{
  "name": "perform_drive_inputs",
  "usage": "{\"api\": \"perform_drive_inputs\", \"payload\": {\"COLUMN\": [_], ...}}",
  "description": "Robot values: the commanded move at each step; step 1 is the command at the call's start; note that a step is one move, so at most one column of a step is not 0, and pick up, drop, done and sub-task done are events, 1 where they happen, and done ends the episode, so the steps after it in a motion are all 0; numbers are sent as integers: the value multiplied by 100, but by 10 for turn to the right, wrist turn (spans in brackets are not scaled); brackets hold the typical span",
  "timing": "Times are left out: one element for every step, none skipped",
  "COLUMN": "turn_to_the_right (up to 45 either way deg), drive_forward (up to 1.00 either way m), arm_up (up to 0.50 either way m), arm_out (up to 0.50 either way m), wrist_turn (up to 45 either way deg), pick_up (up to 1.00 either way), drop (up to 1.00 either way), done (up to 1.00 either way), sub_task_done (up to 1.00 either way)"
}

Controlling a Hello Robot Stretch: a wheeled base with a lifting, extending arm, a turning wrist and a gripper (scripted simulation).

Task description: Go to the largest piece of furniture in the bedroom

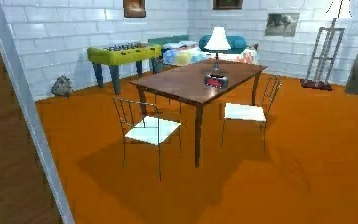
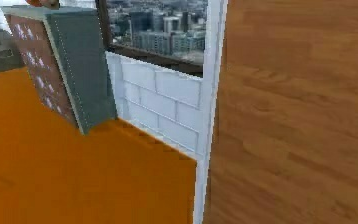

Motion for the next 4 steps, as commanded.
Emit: {"api": "perform_drive_inputs", "payload": {"turn_to_the_right": [0, 420, 0, -450], "drive_forward": [65, 0, 70, 0], "arm_up": [0, 0, 0, 0], "arm_out": [0, 0, 0, 0], "wrist_turn": [0, 0, 0, 0], "pick_up": [0, 0, 0, 0], "drop": [0, 0, 0, 0], "done": [0, 0, 0, 0], "sub_task_done": [0, 0, 0, 0]}}
